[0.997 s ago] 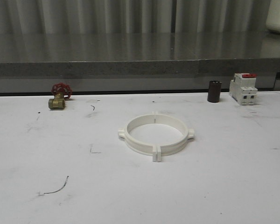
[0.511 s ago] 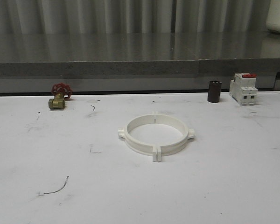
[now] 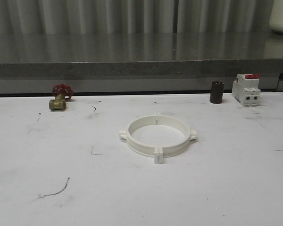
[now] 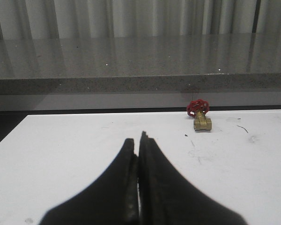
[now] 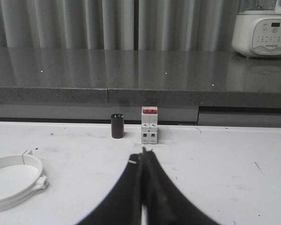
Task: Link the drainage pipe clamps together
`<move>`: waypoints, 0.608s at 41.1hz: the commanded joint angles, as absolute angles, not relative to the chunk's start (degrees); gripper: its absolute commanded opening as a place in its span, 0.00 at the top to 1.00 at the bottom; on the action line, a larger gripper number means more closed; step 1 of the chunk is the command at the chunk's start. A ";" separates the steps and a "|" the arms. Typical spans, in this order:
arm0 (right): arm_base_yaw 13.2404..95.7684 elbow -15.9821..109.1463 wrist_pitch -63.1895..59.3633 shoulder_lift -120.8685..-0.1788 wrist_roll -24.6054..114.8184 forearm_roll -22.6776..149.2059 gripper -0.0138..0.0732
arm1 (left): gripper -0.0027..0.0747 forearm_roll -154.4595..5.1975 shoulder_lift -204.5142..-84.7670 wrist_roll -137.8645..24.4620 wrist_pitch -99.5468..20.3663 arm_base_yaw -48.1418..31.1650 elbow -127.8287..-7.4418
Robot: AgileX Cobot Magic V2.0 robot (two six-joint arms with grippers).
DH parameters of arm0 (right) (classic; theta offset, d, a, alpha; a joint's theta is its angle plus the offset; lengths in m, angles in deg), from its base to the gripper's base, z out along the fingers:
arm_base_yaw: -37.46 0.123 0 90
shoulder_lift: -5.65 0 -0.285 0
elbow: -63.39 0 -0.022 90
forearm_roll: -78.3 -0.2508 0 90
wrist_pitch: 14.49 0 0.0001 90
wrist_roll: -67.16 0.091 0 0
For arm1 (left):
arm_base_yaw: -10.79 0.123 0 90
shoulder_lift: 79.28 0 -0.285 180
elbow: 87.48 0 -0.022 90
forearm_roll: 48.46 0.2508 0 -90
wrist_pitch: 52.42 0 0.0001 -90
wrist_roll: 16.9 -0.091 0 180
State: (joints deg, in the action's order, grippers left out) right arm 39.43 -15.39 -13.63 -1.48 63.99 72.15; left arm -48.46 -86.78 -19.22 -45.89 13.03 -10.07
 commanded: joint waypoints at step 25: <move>39.10 -15.16 -18.21 -0.62 68.31 75.10 0.98 | 0.99 -49.01 -86.16 -19.07 -50.88 13.05 -8.68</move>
